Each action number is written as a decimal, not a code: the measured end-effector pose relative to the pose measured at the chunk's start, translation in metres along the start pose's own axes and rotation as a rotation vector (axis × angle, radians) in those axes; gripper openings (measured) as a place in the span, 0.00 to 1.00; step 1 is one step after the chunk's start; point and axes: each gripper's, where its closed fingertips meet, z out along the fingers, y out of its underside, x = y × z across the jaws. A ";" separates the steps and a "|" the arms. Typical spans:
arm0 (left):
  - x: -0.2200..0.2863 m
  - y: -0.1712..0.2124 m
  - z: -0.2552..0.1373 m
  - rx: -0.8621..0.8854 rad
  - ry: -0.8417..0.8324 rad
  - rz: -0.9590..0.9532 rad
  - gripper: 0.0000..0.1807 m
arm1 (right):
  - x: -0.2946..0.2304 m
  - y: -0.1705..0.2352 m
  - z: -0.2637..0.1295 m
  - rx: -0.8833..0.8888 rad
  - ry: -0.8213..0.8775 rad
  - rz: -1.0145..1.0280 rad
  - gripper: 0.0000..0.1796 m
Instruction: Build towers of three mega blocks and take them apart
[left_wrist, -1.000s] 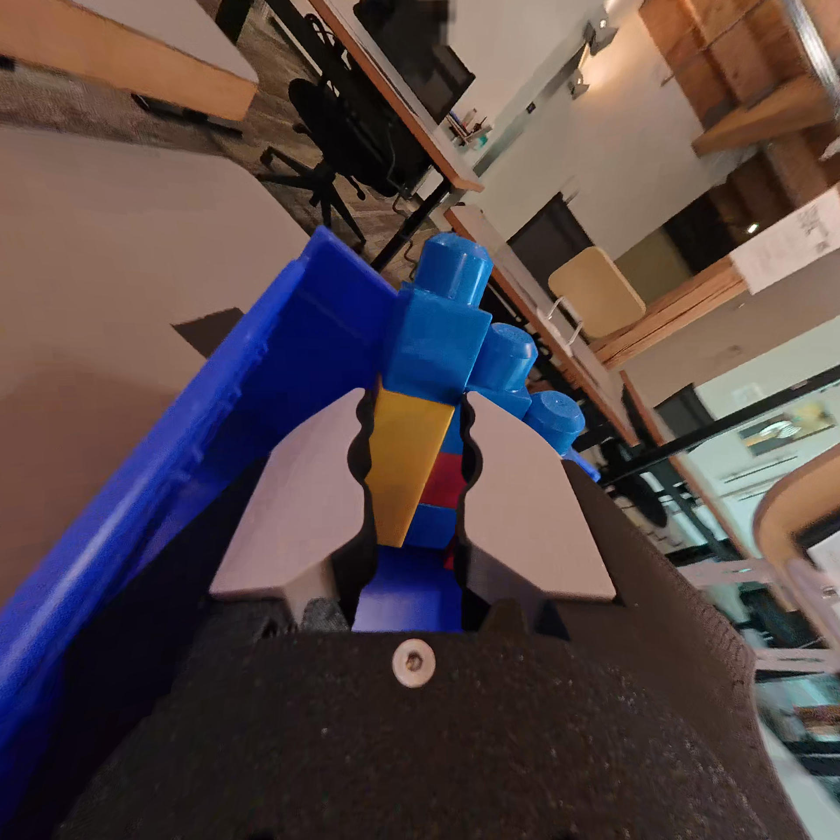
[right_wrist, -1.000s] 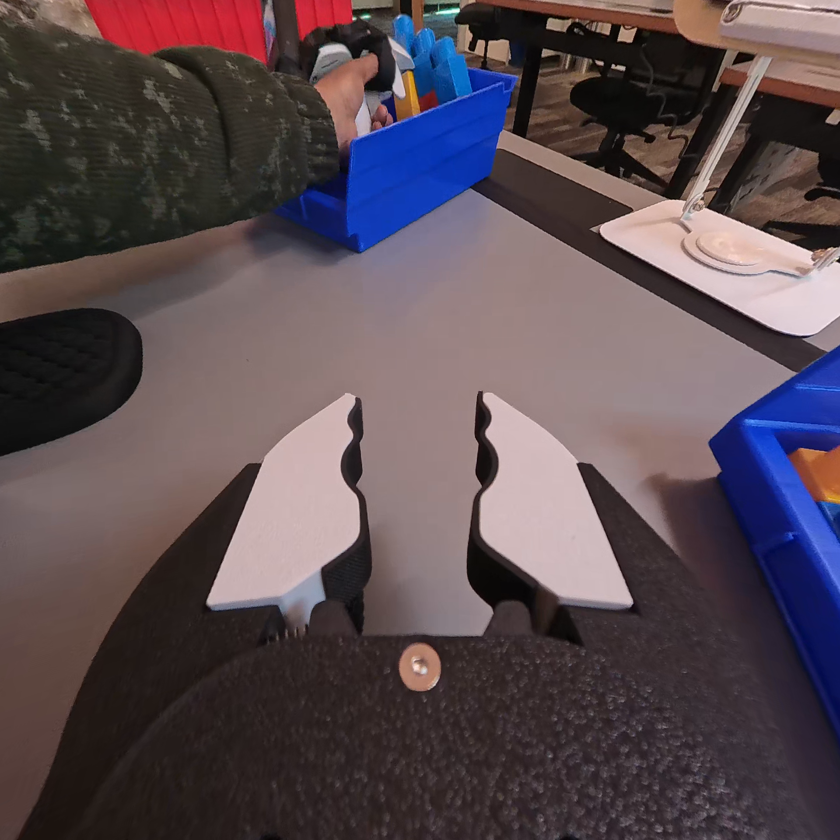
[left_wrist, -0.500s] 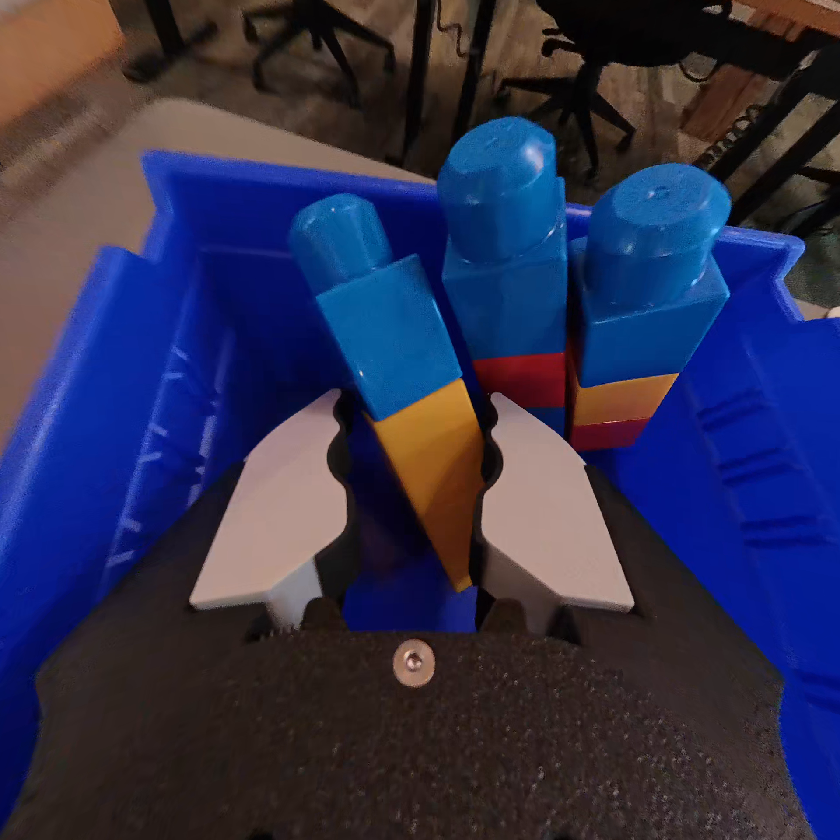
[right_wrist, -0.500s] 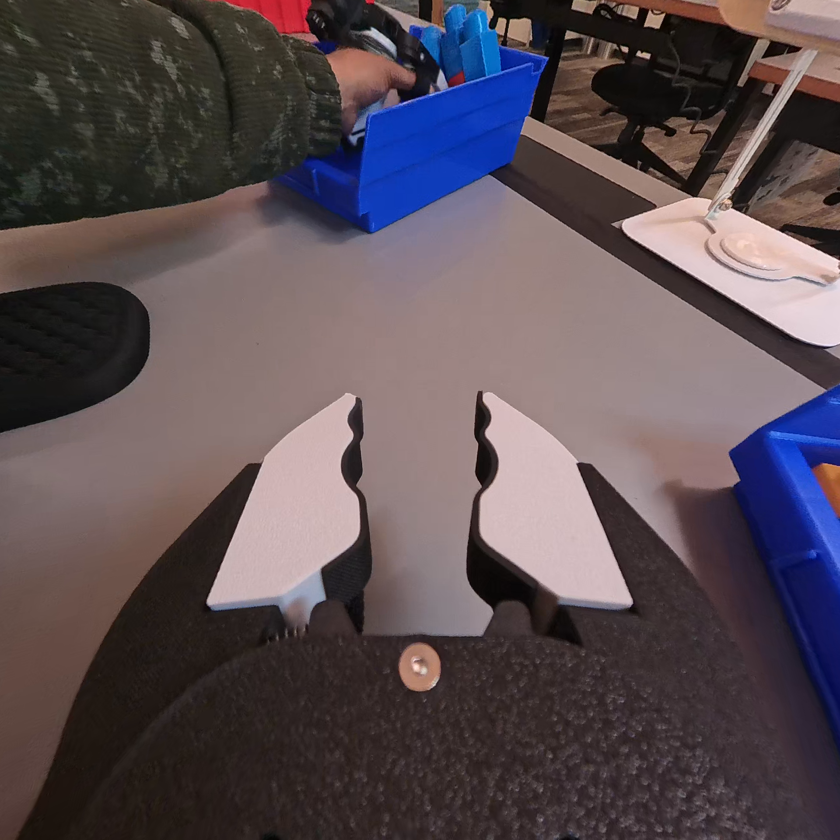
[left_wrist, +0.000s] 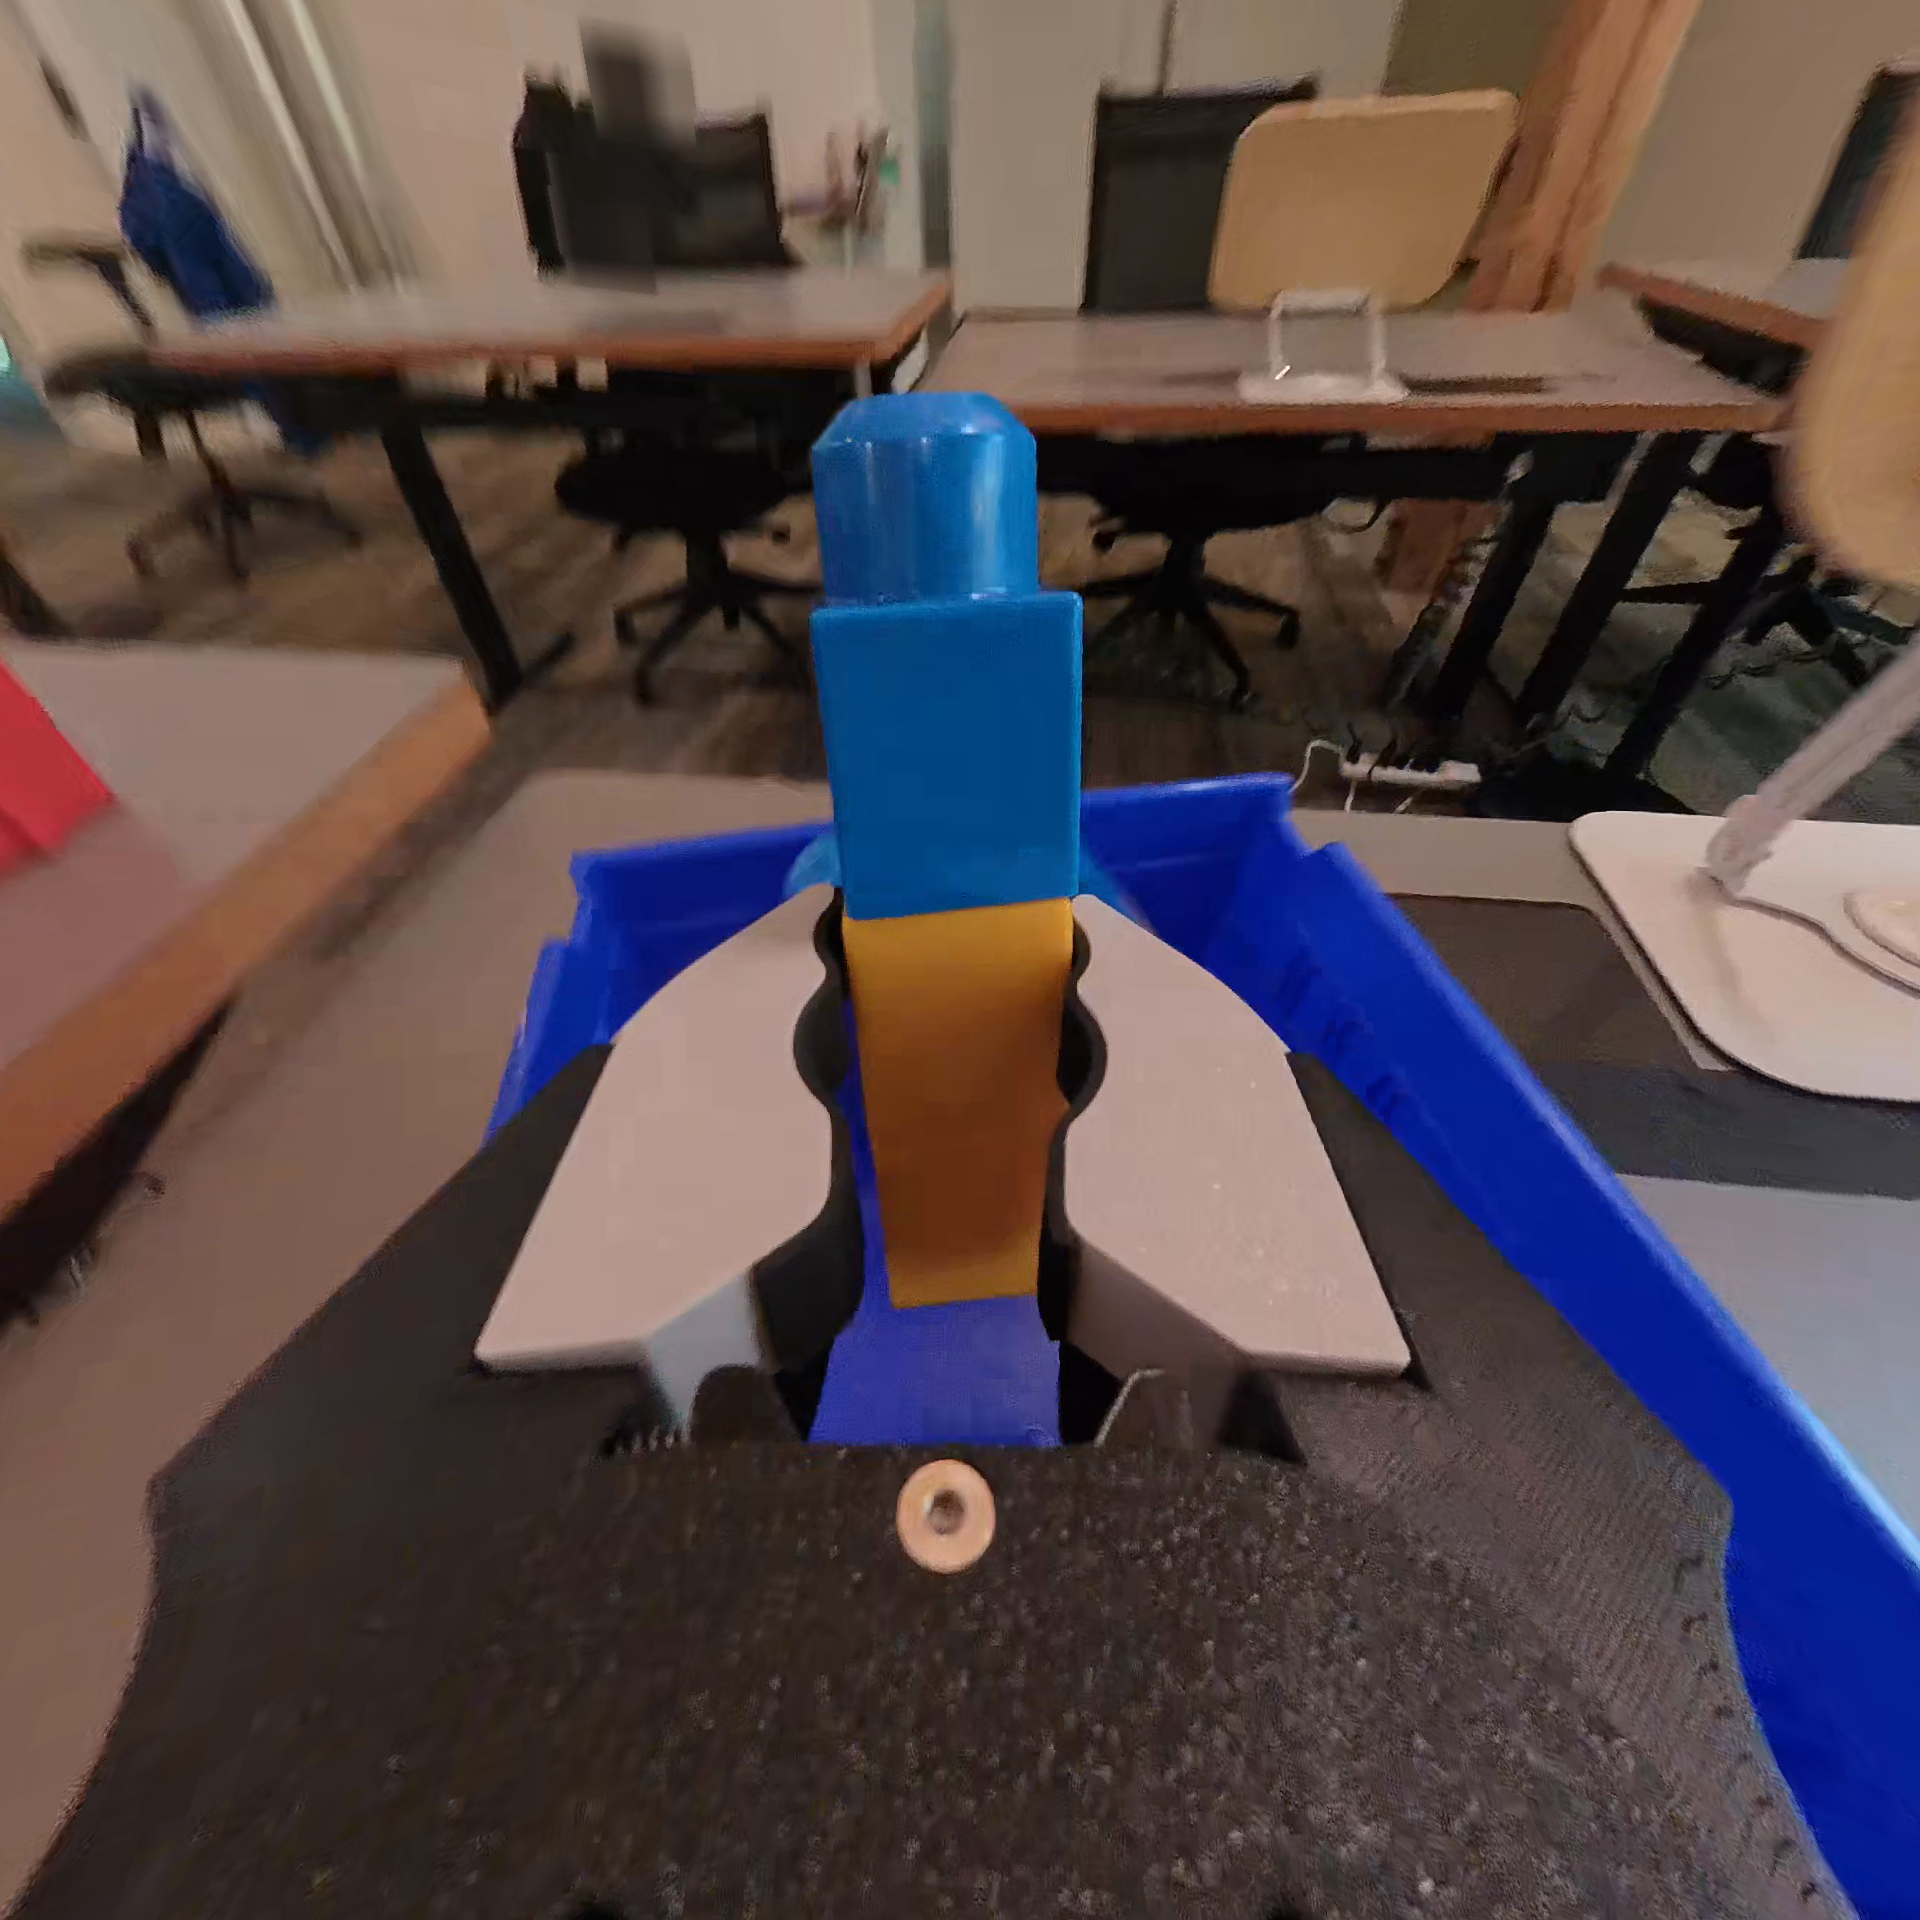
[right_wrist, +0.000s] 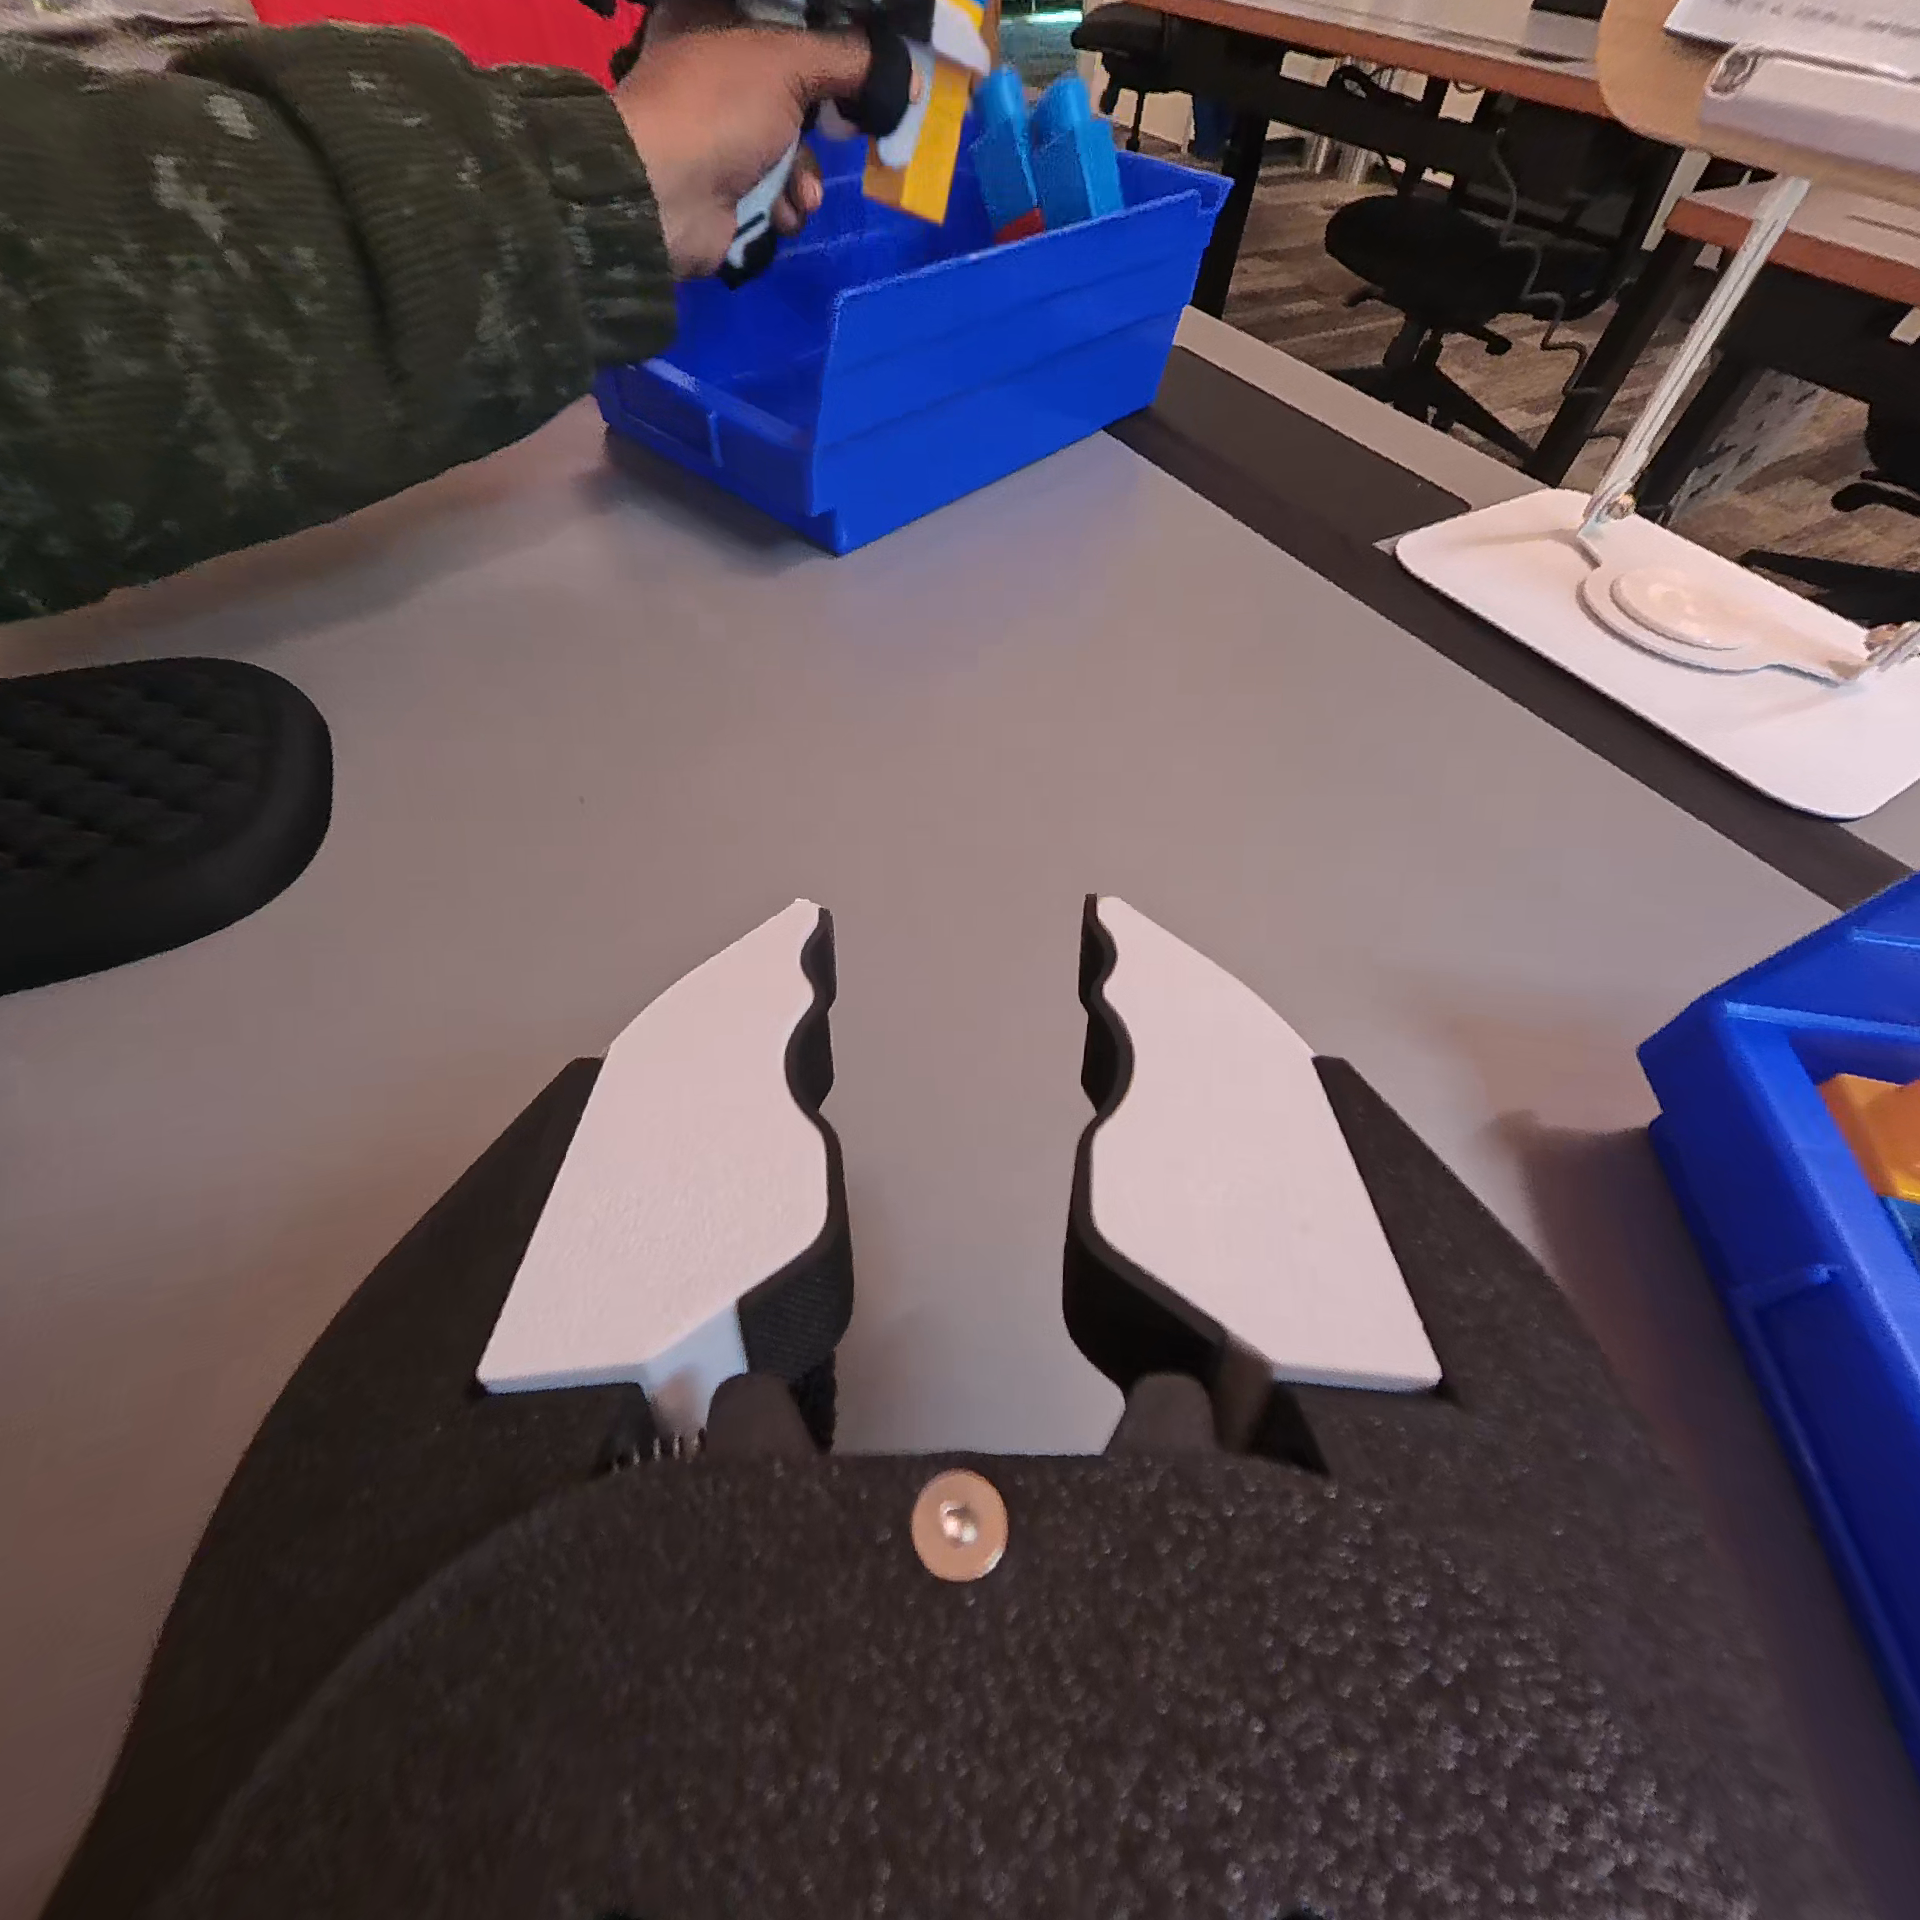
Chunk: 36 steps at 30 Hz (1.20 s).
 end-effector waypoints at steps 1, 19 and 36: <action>0.012 -0.012 -0.011 0.057 0.035 0.058 0.21 | -0.001 -0.002 0.000 0.007 0.002 -0.007 0.25; 0.263 0.045 -0.253 0.425 0.537 1.060 0.20 | -0.035 -0.104 0.000 0.132 0.006 -0.065 0.27; 0.268 0.096 -0.239 0.275 0.675 0.992 0.20 | -0.016 -0.100 -0.024 0.096 -0.089 0.024 0.16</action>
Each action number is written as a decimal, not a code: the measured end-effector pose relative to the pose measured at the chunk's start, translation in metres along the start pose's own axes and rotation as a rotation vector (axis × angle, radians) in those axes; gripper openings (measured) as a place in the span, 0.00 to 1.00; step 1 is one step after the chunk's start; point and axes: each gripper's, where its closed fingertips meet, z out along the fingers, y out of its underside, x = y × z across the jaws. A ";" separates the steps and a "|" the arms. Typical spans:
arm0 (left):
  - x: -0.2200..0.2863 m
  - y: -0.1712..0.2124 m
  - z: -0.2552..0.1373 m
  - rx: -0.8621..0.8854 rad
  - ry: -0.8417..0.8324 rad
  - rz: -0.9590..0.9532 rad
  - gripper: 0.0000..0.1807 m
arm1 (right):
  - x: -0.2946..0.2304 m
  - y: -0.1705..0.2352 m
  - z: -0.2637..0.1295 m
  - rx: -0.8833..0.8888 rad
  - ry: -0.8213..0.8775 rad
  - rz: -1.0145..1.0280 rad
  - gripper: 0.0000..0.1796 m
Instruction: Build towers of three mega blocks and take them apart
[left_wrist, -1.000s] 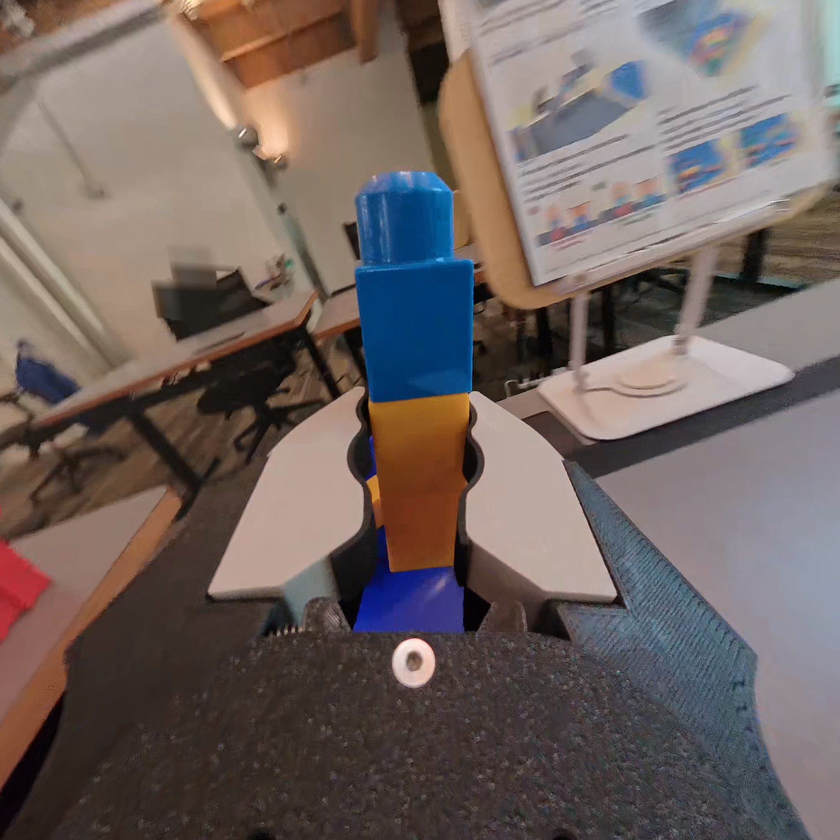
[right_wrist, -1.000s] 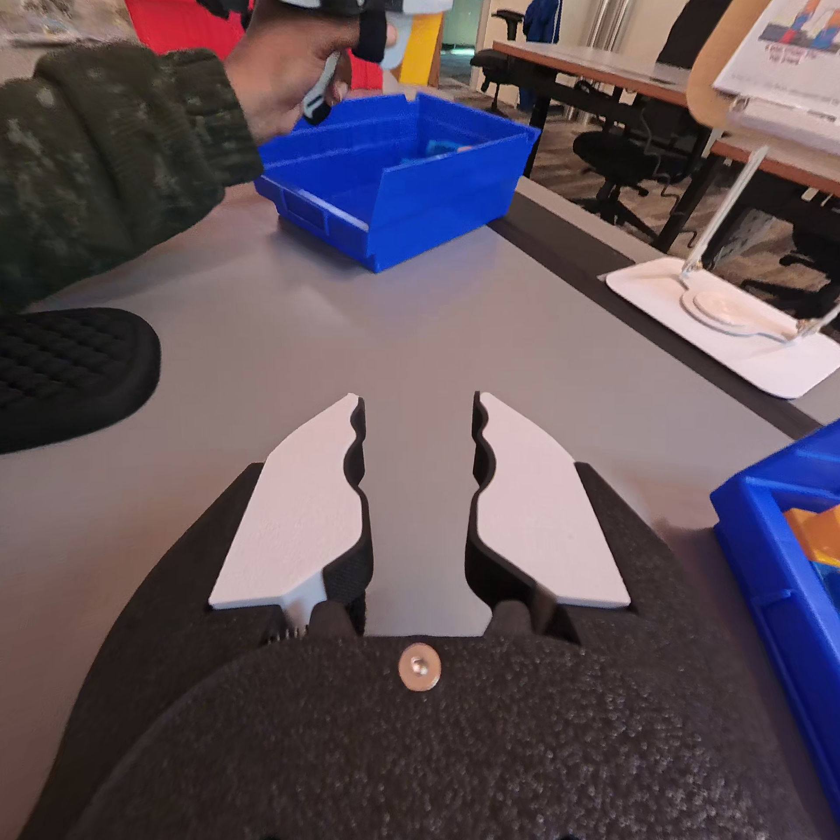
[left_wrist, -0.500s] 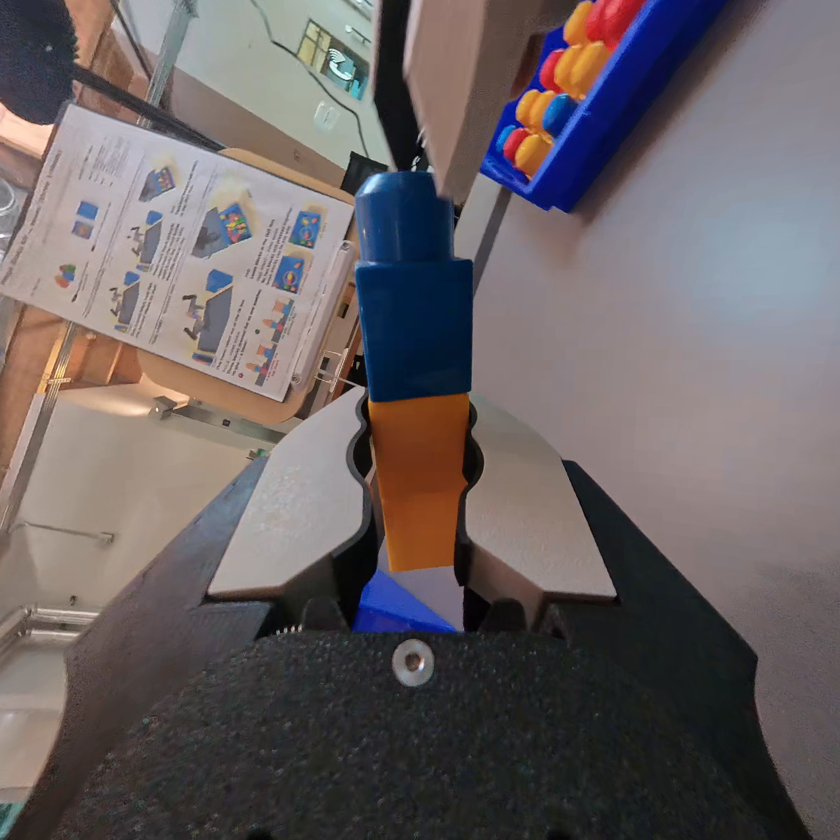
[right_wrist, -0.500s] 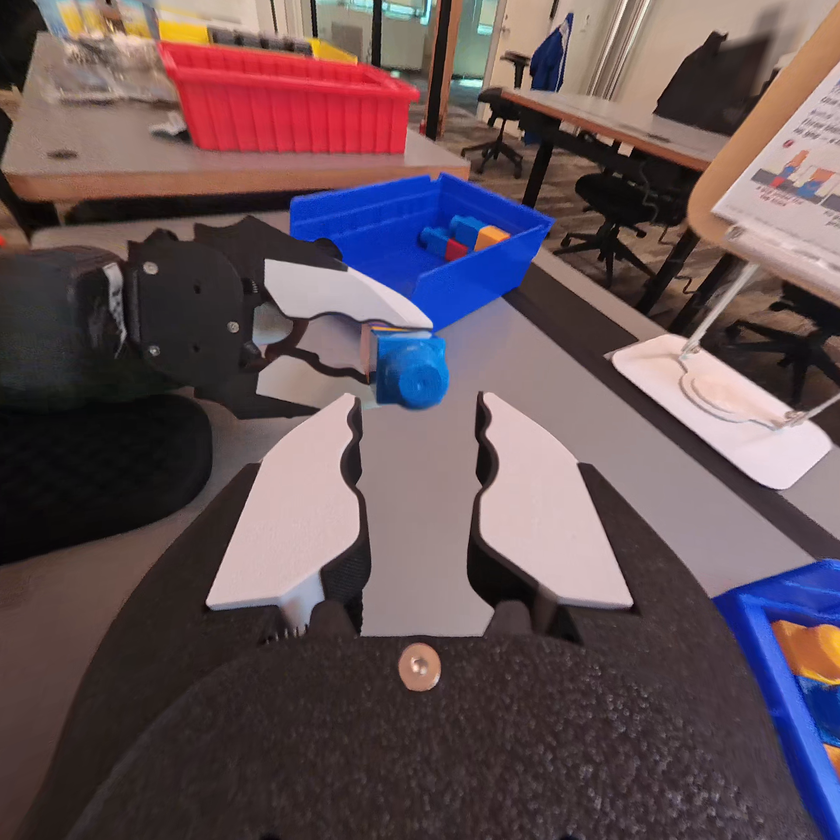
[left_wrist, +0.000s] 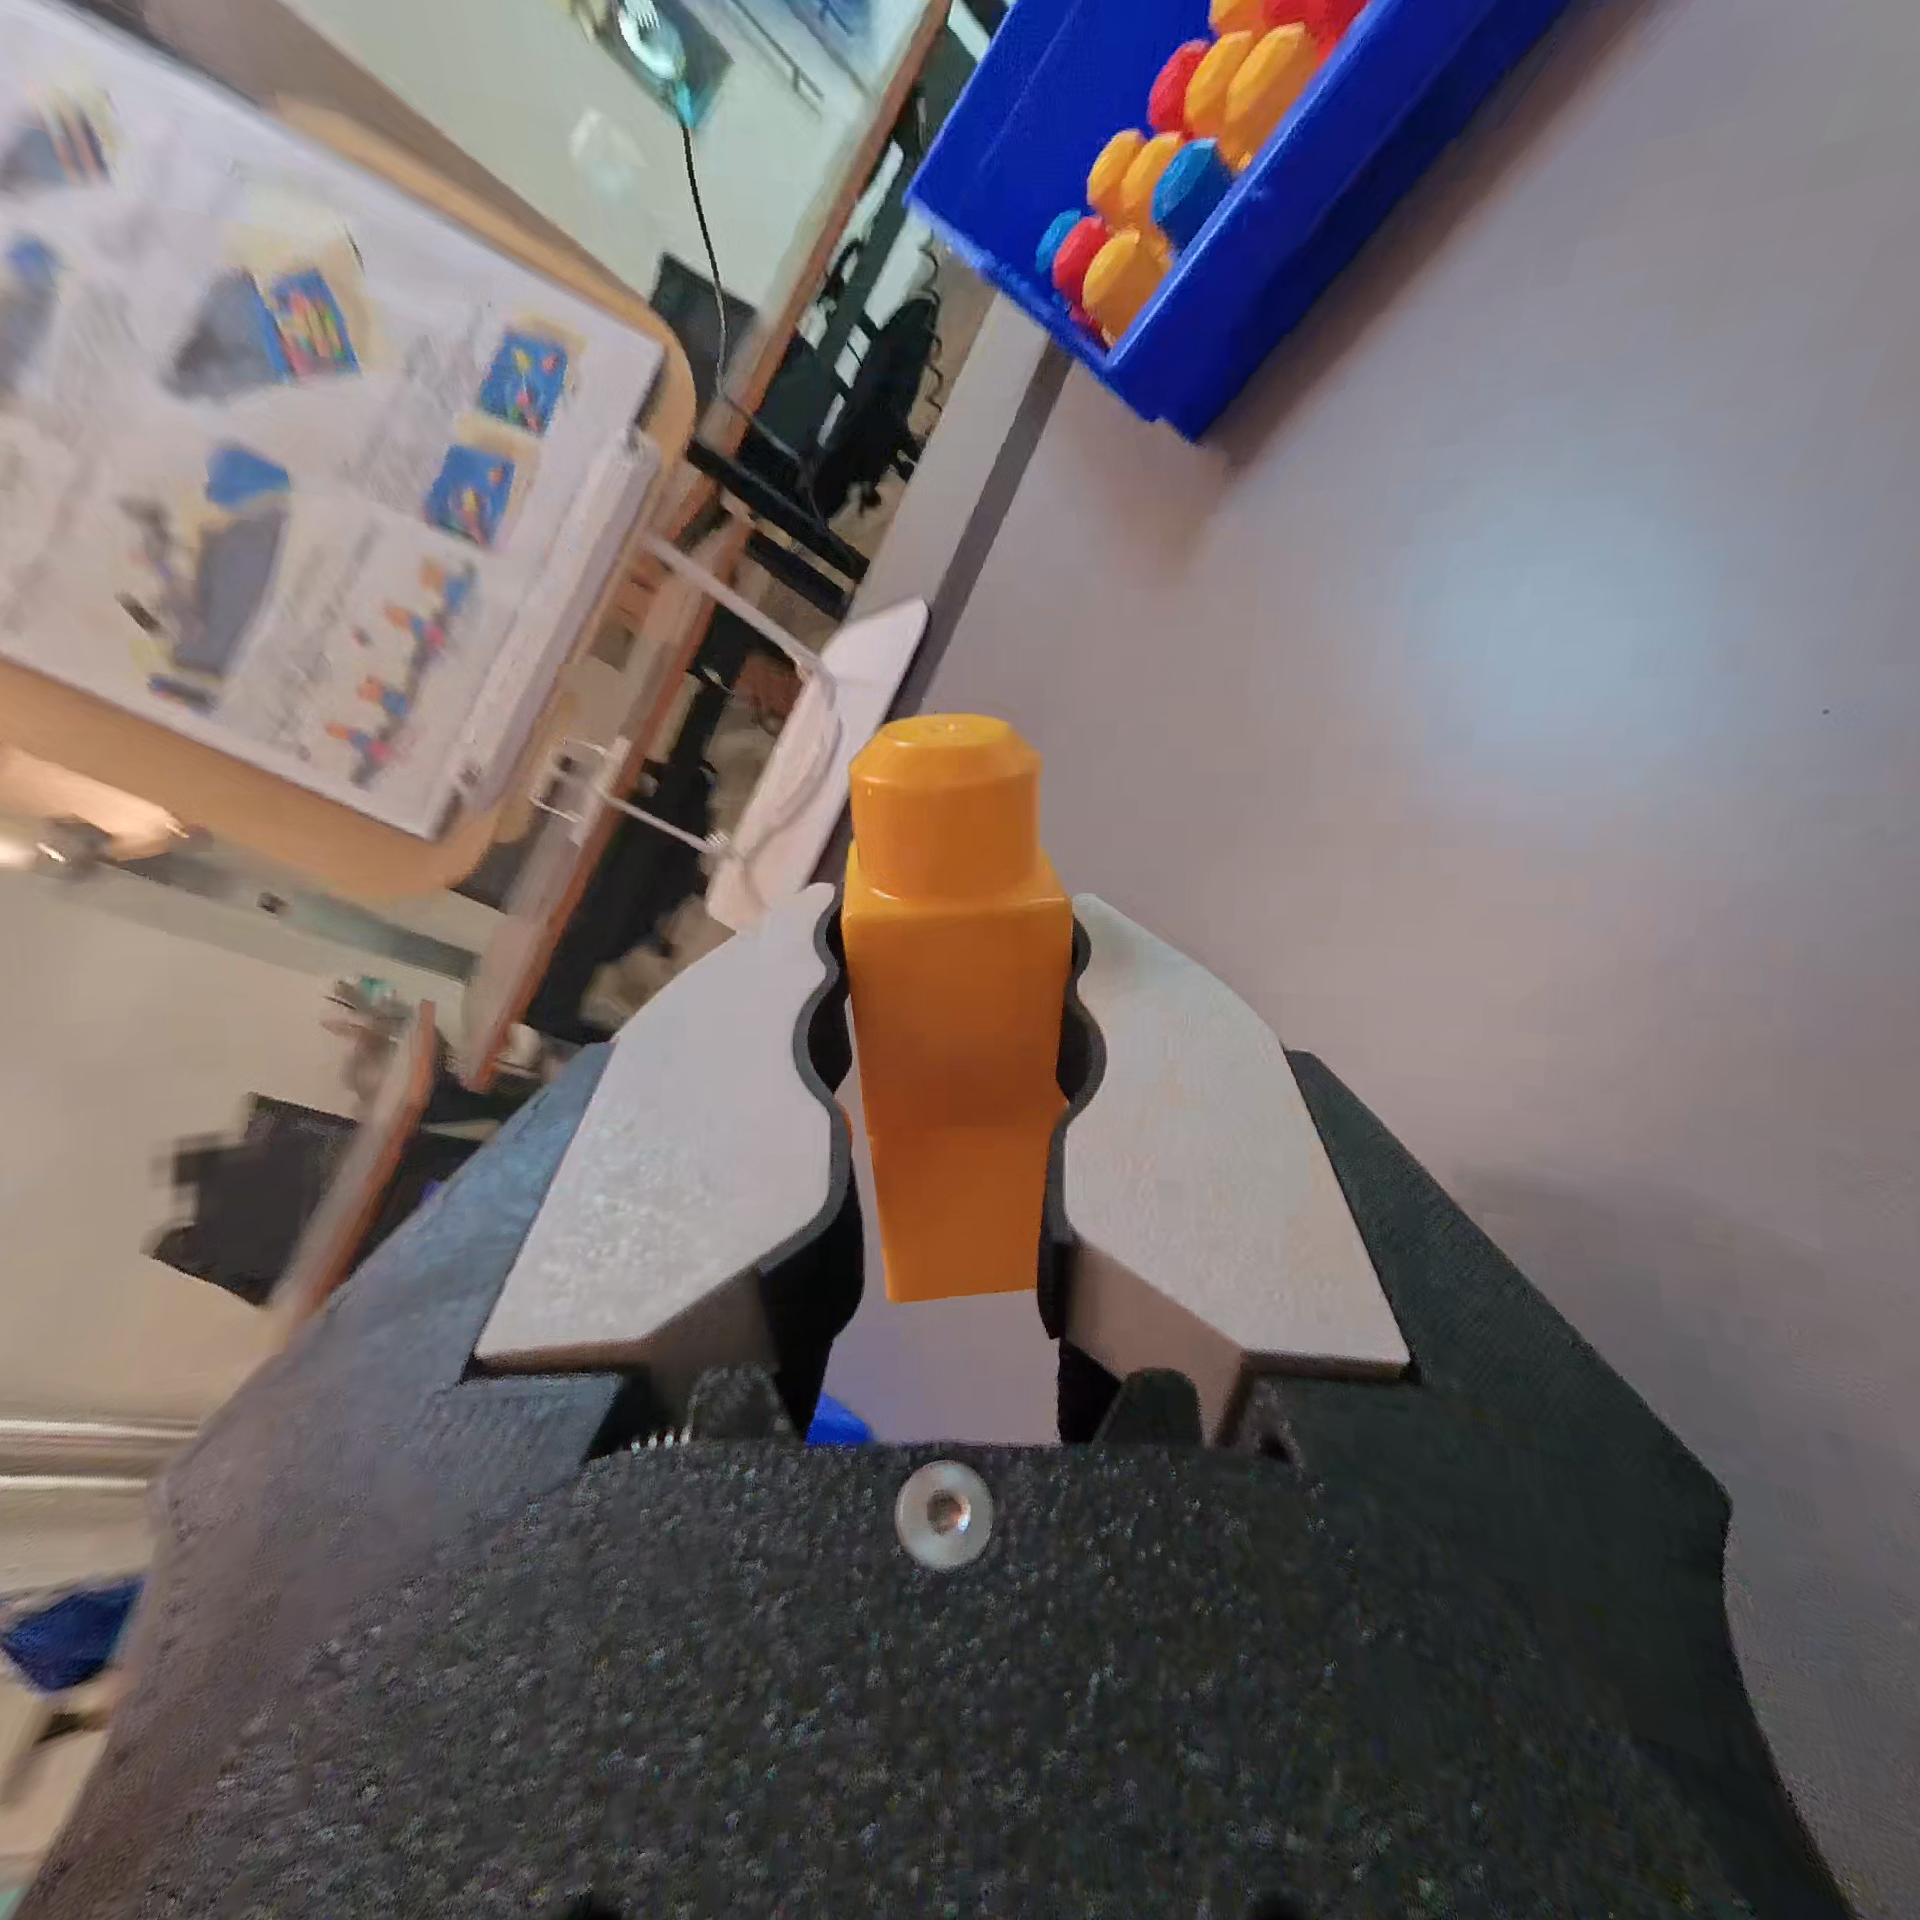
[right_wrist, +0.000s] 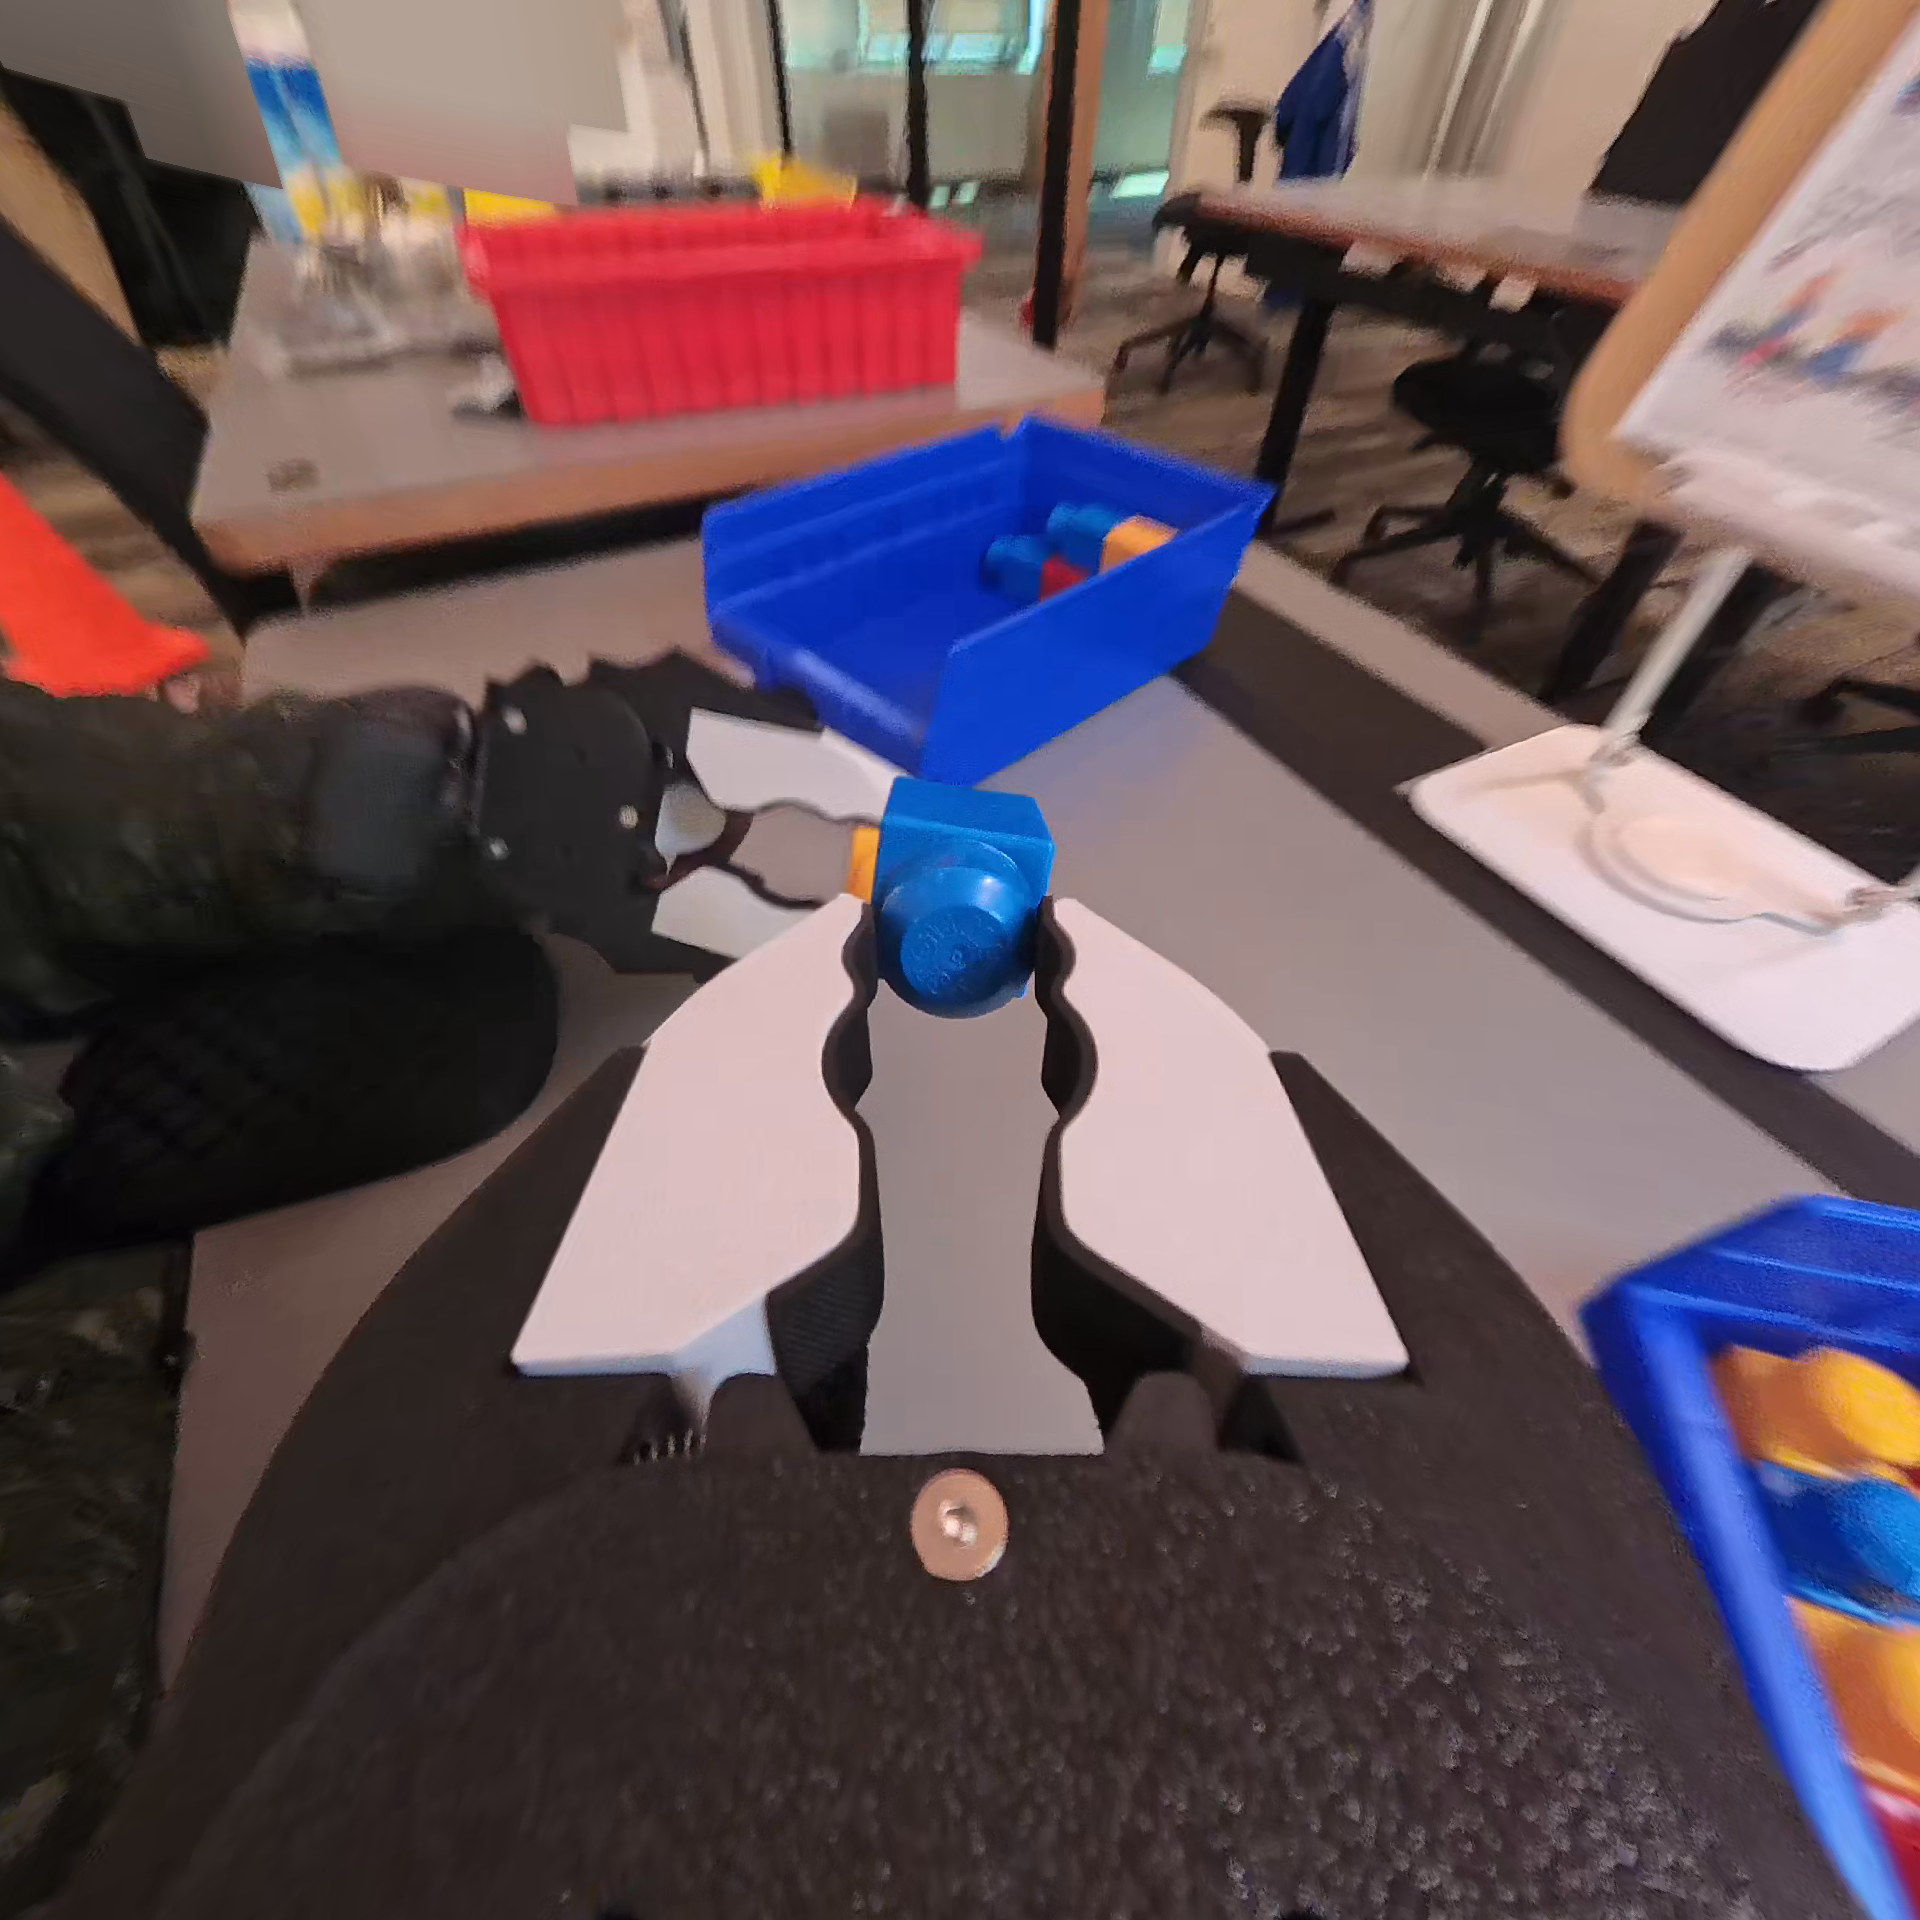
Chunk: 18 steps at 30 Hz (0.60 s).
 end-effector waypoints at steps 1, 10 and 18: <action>-0.002 0.006 0.000 -0.006 0.017 -0.059 0.20 | 0.014 -0.014 -0.018 0.033 0.030 0.011 0.16; -0.017 0.001 -0.002 0.069 0.015 -0.206 0.20 | 0.225 0.011 -0.132 -0.499 0.569 -0.056 0.17; -0.013 0.003 -0.001 0.090 0.082 -0.343 0.20 | 0.334 0.101 -0.121 -0.817 0.563 0.072 0.17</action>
